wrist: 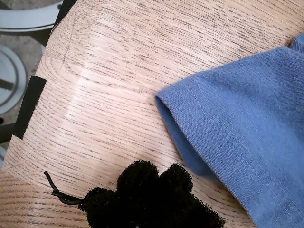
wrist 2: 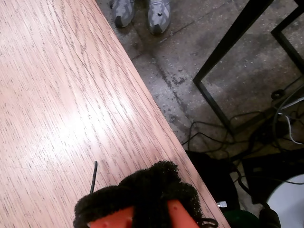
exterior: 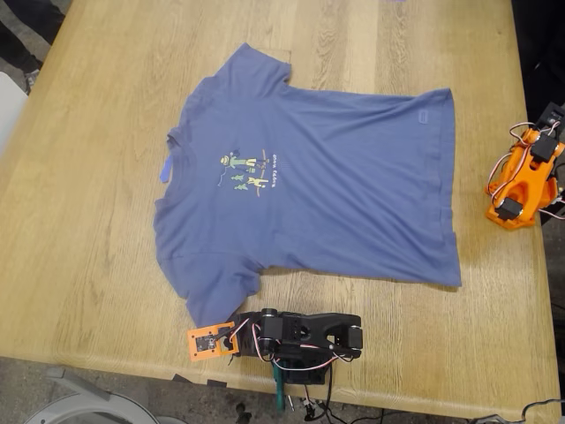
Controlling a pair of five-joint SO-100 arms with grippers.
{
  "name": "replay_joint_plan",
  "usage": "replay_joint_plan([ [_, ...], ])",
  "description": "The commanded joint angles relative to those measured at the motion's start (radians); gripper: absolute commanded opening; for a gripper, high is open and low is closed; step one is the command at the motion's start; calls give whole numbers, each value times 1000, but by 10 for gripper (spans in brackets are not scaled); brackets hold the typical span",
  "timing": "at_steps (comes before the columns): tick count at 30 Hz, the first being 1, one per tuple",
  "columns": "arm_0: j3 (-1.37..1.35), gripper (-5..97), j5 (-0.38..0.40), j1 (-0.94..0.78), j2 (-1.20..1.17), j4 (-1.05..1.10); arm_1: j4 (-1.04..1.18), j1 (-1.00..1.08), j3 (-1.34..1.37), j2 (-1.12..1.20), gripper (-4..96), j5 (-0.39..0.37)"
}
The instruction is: Fold a T-shirt
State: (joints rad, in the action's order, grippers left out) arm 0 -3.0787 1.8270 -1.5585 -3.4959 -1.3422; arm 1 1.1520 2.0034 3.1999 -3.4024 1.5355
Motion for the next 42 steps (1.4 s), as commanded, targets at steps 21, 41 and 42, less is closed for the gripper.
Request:
replay_joint_plan([
  [21,12,3,-109,132,-114,8,-2,-67,67,-5,1,-8],
  [41,491,188,-110,276,-11,-181,155,-339,-535,46,110,-115],
  [42,543,235,-106,285,25,-195,169,-341,-595,64,117,-120],
])
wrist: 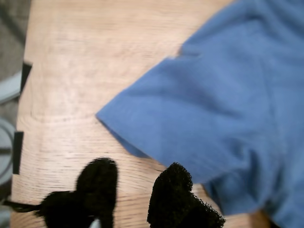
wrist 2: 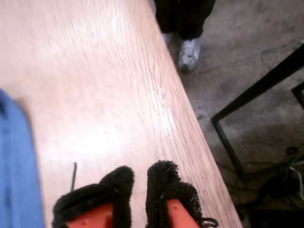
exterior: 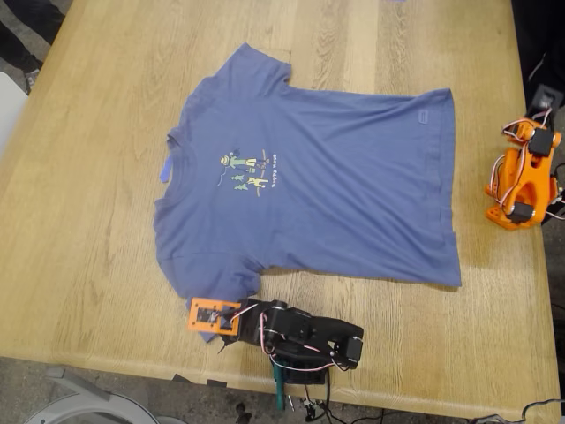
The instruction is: Fold a T-shirt
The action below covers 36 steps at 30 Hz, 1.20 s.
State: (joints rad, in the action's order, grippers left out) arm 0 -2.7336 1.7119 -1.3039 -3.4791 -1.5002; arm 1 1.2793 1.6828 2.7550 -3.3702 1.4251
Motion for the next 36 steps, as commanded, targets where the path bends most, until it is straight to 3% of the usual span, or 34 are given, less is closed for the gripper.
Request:
replay_joint_plan([
  [1,255,275,12,38,51,-57,61,-18,-213,58,121,-12],
  [7,572,379,18,101,275,-144,155,-143,-583,233,162,-38],
  [14,907,392,14,175,535,-187,262,-400,-1037,474,262,-26],
  [19,1085,403,20,249,719,-169,316,-647,-1325,689,279,-14],
  [29,1157,414,-2,611,989,120,330,-1190,-1552,1025,262,-8],
  [36,1051,400,-25,723,1144,439,212,-1566,-1603,1281,256,-43],
])
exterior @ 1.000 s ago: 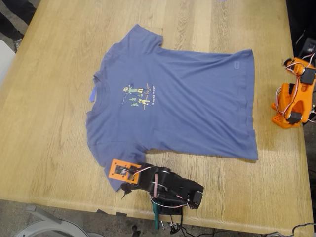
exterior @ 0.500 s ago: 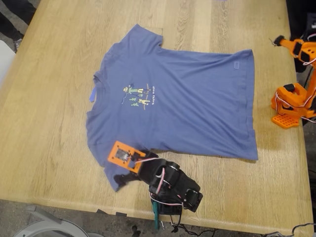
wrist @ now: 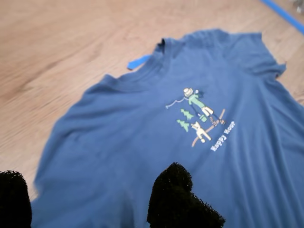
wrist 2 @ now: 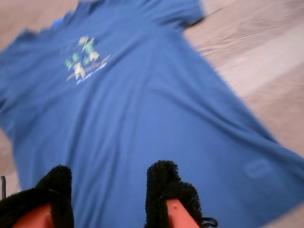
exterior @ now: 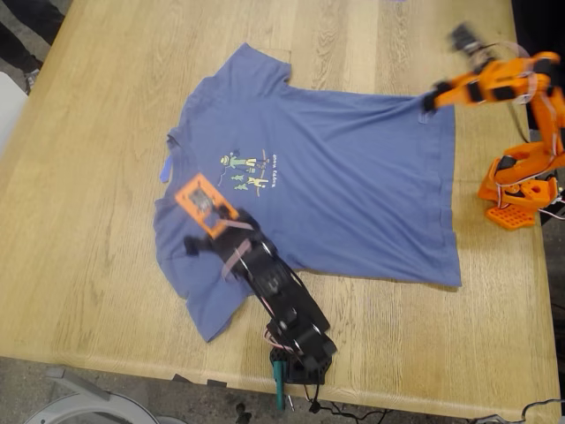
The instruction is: Fold a T-shirt
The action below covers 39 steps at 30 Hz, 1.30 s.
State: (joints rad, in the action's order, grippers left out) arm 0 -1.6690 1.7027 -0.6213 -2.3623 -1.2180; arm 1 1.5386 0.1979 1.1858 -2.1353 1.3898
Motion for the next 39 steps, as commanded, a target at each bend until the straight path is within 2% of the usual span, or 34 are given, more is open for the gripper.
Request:
replay_joint_plan([
  [1,-49,400,-18,49,46,221,-84,-115,-34,86,256,-8],
  [5,-195,423,-43,20,126,477,-147,-209,-193,318,248,-12],
  [11,-330,474,-72,-57,256,790,-127,-261,-634,703,240,-23],
  [14,-333,474,-86,-81,364,922,-74,-288,-848,867,239,-28],
  [17,-278,474,-100,-80,480,1000,-55,-314,-914,936,239,-34],
  [23,-32,457,-107,-98,825,1124,-130,-354,-922,1009,232,-44],
  [26,124,458,-112,-101,999,1144,-143,-348,-1043,1109,224,-44],
  [33,594,471,-121,-126,1388,1132,-20,-353,-1285,1270,223,-54],
  [39,877,487,-121,-120,1614,1043,17,-360,-1310,1312,223,-64],
])
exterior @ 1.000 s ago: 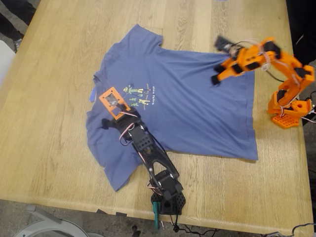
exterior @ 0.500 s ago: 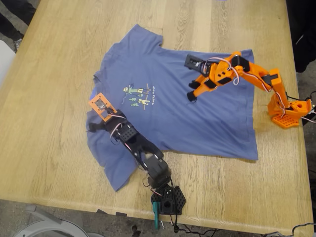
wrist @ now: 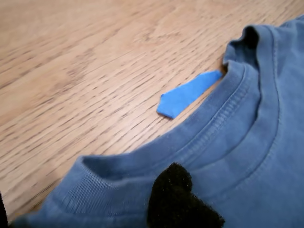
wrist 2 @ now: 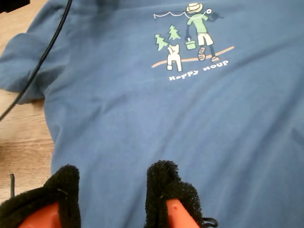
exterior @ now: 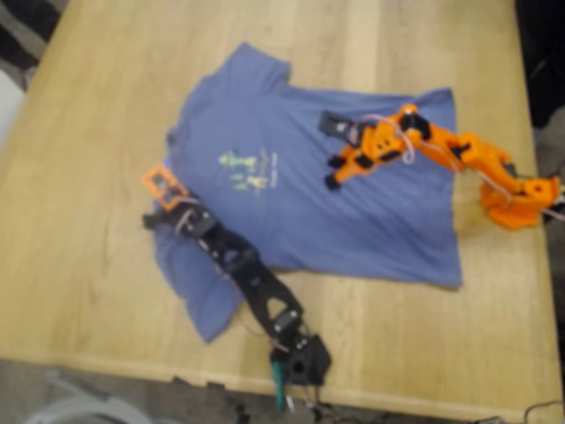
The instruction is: Fold a T-shirt
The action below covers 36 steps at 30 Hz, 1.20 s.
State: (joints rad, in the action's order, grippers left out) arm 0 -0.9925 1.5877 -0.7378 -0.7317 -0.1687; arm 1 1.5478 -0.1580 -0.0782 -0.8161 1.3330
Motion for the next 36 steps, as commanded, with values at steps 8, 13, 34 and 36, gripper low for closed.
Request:
replay_joint_plan([
  [8,325,368,15,-5,120,-72,-35,18,-49,118,213,-15],
  [13,509,205,37,-9,235,-186,-109,44,-49,190,218,-14],
  [34,1322,1,71,-43,678,-609,-230,-18,-51,397,228,-32],
  [36,1322,1,71,-35,669,-620,-227,-17,-51,416,228,-32],
])
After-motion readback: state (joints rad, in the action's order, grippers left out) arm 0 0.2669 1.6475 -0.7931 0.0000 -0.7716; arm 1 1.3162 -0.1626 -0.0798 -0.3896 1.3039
